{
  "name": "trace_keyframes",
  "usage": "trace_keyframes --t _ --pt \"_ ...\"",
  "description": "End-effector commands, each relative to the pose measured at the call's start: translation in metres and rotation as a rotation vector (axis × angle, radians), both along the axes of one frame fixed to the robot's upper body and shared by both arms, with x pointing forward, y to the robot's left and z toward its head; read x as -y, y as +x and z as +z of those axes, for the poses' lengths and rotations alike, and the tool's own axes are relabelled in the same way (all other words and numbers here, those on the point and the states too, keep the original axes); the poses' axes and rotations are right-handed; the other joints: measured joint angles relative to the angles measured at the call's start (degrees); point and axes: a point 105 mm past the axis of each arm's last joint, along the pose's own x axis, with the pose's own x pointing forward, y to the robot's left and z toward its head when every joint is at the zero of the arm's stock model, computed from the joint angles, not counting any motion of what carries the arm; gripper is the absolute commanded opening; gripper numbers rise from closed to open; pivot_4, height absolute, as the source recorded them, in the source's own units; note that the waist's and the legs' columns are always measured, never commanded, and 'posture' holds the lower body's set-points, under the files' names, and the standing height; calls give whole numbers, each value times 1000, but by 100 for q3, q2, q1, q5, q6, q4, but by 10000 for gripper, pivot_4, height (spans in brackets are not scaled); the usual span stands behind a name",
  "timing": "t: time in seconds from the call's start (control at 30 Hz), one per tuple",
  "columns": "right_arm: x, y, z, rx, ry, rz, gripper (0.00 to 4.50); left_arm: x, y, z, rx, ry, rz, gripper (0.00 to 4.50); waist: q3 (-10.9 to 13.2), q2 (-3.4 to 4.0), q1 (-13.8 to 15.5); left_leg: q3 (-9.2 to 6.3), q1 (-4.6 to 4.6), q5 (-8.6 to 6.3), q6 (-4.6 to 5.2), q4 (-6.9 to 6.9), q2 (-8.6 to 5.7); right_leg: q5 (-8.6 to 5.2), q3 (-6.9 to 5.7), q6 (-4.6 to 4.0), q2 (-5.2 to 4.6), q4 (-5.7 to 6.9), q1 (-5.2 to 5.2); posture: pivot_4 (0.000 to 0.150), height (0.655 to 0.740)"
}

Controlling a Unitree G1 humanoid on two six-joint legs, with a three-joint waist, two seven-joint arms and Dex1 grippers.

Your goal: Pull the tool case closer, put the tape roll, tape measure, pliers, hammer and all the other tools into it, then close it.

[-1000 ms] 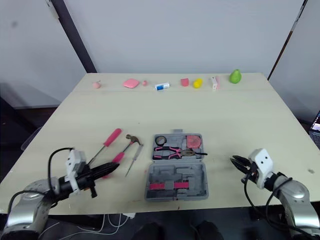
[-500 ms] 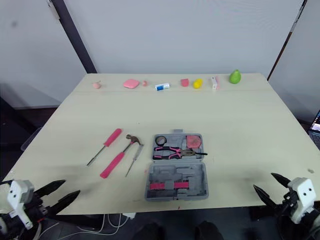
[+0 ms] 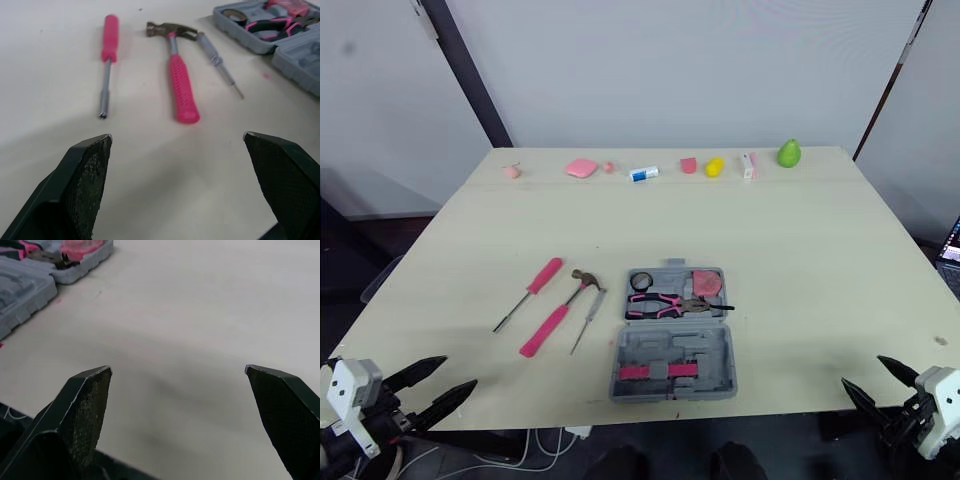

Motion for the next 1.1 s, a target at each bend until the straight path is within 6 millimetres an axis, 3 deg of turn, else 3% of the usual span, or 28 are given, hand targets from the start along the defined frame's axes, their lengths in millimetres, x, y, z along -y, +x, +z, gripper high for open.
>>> trace_keyframes --t 0.03,0.17,0.3,0.47,0.6,0.8,0.93,1.1 --pt "-16 11 26 80 -22 98 45000 18 11 10 23 30 -38 44792 0 0 -1 0 0 0 0 0 0 0 0 0 0 0 0 1500 7400" --pt "-39 20 38 109 -22 185 45000 32 21 12 22 30 -34 44792 0 0 3 0 1 0 0 0 0 1 2 1 2 1 1 1500 7400" --pt "-75 30 55 127 1 340 45000 58 38 16 11 0 21 44792 1 1 8 4 -2 0 0 -1 -3 4 0 -4 4 1 1 1500 7400" --pt "-100 34 64 122 11 459 45000 90 52 19 15 -32 61 44792 1 -2 15 1 -3 0 0 1 -19 11 -2 -14 5 1 6 1500 7400" --pt "-120 39 75 135 16 537 45000 104 66 21 24 -39 134 44792 1 -3 13 -3 -3 1 1 1 -30 17 -4 -18 8 1 9 1500 7400" --pt "-133 47 81 155 -3 582 45000 124 89 6 -1 -33 236 44792 2 -6 18 -6 -1 1 1 3 -33 26 -7 -6 15 0 16 1500 7400" --pt "-138 47 83 155 -8 607 45000 150 105 -13 -49 -45 264 44792 3 -7 35 -11 -5 1 1 3 -36 28 -10 -2 15 -2 17 1500 7400" --pt "-141 50 85 165 -10 611 45000 158 118 -26 -85 -26 298 44792 7 -14 6 -13 -5 1 1 5 -38 29 -9 -1 16 0 17 1500 7400"
